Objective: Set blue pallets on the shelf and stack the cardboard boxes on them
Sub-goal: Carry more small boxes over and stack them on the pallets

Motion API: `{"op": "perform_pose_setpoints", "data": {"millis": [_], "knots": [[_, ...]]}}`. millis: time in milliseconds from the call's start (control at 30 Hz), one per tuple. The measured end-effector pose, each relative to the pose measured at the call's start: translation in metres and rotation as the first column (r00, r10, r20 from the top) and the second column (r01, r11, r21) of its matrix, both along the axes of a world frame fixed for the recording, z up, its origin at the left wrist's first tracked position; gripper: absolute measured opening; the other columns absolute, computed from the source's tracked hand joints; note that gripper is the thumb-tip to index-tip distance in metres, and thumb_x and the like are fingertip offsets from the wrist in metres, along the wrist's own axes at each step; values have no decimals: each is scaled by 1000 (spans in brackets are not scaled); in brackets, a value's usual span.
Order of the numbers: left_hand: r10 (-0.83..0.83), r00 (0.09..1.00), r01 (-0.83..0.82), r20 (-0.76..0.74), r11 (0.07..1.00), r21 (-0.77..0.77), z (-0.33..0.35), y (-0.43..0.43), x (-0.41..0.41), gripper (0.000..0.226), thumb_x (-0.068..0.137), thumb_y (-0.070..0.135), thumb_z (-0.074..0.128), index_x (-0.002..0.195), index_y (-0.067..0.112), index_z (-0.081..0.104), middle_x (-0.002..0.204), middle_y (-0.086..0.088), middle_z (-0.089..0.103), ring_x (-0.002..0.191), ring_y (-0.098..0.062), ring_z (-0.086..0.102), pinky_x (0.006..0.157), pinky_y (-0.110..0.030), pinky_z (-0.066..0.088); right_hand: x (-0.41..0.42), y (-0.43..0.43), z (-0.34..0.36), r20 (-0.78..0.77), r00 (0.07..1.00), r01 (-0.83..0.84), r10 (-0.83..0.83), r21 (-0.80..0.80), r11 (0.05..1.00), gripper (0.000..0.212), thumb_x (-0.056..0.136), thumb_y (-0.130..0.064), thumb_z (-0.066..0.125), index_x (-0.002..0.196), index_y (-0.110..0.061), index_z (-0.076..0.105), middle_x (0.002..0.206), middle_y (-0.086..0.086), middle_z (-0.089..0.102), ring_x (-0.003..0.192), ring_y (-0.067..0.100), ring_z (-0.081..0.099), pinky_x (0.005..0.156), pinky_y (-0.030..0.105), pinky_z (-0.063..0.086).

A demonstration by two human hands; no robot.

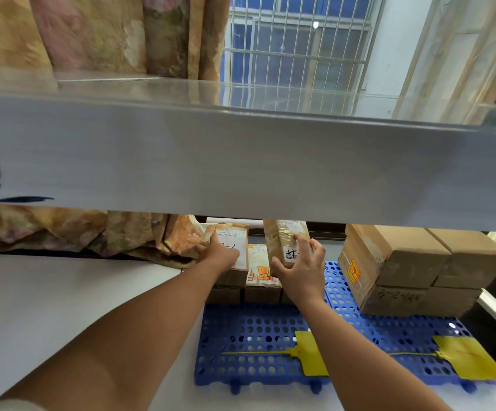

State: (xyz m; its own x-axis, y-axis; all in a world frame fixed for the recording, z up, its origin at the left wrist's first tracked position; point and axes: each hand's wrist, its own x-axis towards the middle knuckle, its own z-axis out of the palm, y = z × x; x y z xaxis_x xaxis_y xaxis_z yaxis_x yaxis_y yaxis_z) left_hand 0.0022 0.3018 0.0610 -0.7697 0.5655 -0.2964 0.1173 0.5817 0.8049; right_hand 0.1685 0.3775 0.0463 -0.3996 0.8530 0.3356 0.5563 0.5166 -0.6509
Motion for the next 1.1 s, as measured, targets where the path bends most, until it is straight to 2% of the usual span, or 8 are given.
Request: {"op": "perform_pose_setpoints", "data": {"millis": [100, 167, 233, 400, 700, 833, 1000, 1100], "knots": [[-104, 962, 33, -251, 961, -274, 10, -3, 16, 109, 74, 65, 65, 152, 32, -3, 159, -17, -8, 144, -43, 15, 113, -56, 25, -1, -1, 0, -4, 1000, -11, 11, 3, 1000, 66, 81, -44, 65, 138, -30, 35, 145, 9, 22, 125, 29, 36, 89, 40, 45], [-154, 963, 73, -219, 938, -340, 10, -3, 22, 116, 74, 60, 69, 152, 29, -11, 158, -20, -10, 143, -44, 18, 113, -54, 29, -2, -1, 0, 0, 1000, -16, 16, 10, 1000, 66, 81, -44, 65, 139, -30, 35, 146, 9, 22, 126, 29, 36, 88, 39, 45], [-147, 974, 79, -174, 934, -347, 6, -3, 22, 115, 78, 51, 69, 152, 24, -15, 156, -21, 3, 140, -40, 25, 110, -45, 35, -2, -1, 0, 3, 1000, -15, 15, 14, 1000, 66, 81, -44, 65, 139, -30, 36, 146, 9, 22, 126, 29, 36, 89, 39, 45], [-106, 974, 40, -199, 951, -307, 8, -7, 15, 113, 78, 54, 65, 151, 23, -16, 153, -19, 20, 132, -36, 37, 103, -44, 42, -2, 3, 2, -10, 1000, -5, 5, -4, 1000, 66, 81, -44, 64, 138, -31, 36, 147, 7, 21, 127, 30, 36, 91, 43, 46], [-54, 998, 50, -12, 977, -208, 10, -16, 10, 129, 69, 43, 79, 150, 22, -20, 152, -16, 25, 135, -34, 33, 111, -48, 35, -6, 5, 2, 28, 1000, -15, 15, -5, 1000, 66, 81, -45, 63, 139, -31, 34, 148, 8, 21, 128, 30, 35, 91, 43, 46], [-51, 997, 60, 65, 989, -138, 19, -22, 7, 123, 75, 27, 81, 151, 15, -16, 155, -15, 22, 142, -34, 24, 114, -45, 28, -6, 4, 3, 37, 999, -24, 24, -1, 1000, 66, 81, -45, 62, 139, -31, 35, 148, 8, 21, 127, 30, 35, 91, 40, 44], [-34, 991, 43, 128, 997, -68, 23, -30, 5, 103, 83, 47, 67, 154, 11, 1, 159, -13, 19, 144, -36, 21, 114, -48, 24, -6, 5, 6, 31, 999, -25, 25, 3, 1000, 66, 82, -45, 62, 140, -31, 34, 148, 7, 20, 129, 29, 33, 90, 40, 45], [45, 960, -42, 277, 999, -19, 18, -31, 4, 90, 88, 61, 50, 153, 9, 14, 157, -13, 24, 143, -38, 24, 114, -51, 21, -5, 6, 7, 32, 999, -25, 25, 2, 1000, 66, 82, -46, 62, 139, -31, 34, 148, 7, 20, 129, 29, 33, 91, 40, 44]]}}
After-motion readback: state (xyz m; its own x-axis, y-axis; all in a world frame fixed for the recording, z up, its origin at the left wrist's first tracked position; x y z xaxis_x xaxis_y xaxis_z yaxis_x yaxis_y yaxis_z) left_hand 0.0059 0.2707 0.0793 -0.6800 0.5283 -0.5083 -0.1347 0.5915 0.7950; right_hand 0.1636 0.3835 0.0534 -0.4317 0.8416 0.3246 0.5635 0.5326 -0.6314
